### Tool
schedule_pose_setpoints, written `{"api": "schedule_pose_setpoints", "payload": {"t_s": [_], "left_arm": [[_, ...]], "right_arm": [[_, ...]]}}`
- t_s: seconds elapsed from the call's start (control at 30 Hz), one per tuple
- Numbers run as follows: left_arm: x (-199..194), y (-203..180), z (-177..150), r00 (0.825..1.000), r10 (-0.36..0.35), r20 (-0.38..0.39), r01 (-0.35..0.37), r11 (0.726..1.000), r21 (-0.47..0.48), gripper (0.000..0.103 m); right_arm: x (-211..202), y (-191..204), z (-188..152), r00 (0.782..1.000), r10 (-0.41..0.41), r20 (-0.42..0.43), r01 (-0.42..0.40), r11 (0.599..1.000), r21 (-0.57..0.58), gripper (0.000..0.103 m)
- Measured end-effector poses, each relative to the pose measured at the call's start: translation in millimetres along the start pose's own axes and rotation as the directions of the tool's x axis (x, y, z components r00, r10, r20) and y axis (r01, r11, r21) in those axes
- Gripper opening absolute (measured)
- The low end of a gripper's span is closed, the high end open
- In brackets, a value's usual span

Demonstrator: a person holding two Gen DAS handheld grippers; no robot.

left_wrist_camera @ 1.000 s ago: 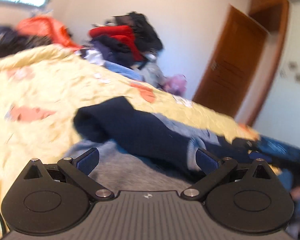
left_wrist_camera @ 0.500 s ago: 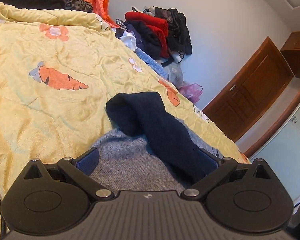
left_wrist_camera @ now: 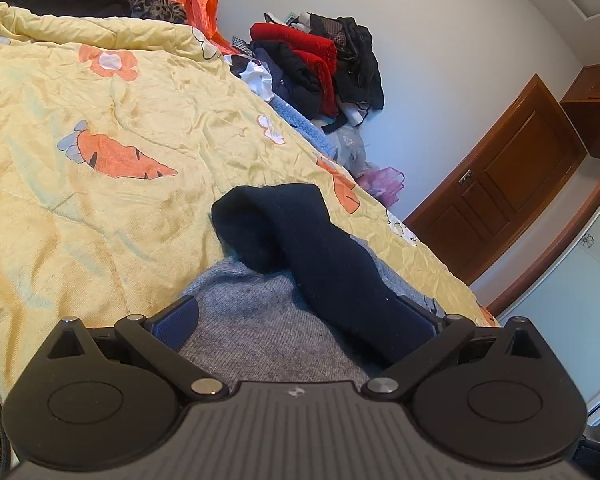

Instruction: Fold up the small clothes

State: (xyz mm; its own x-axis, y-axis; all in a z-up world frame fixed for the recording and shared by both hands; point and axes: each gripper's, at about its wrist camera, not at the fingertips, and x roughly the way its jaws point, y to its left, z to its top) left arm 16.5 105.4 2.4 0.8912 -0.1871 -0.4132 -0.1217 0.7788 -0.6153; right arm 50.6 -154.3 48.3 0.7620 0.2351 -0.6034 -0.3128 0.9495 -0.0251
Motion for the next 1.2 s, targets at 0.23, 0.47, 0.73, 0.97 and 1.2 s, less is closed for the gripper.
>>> {"api": "schedule_pose_setpoints", "payload": {"t_s": [0.23, 0.47, 0.73, 0.97, 1.2], "left_arm": [[0, 0, 0, 1.0, 0.001, -0.001, -0.001, 1.0, 0.002, 0.103], [1, -1, 1, 1.0, 0.002, 0.0, -0.002, 1.0, 0.003, 0.103], [1, 0, 1, 1.0, 0.002, -0.001, -0.002, 1.0, 0.004, 0.103], [1, 0, 1, 1.0, 0.003, -0.001, -0.003, 1.0, 0.004, 0.103], [1, 0, 1, 1.0, 0.003, -0.001, -0.003, 1.0, 0.005, 0.103]], "right_arm": [[-3, -51, 18, 0.997, 0.075, -0.026, -0.068, 0.972, 0.223, 0.017], [-40, -110, 78, 0.983, 0.129, 0.132, -0.164, 0.937, 0.309, 0.017], [-37, -165, 64, 0.999, 0.035, 0.039, -0.046, 0.942, 0.333, 0.017], [-19, -186, 24, 0.998, 0.021, -0.051, 0.002, 0.91, 0.416, 0.017], [-1, -197, 3, 0.995, -0.003, -0.096, 0.044, 0.904, 0.425, 0.026]]}}
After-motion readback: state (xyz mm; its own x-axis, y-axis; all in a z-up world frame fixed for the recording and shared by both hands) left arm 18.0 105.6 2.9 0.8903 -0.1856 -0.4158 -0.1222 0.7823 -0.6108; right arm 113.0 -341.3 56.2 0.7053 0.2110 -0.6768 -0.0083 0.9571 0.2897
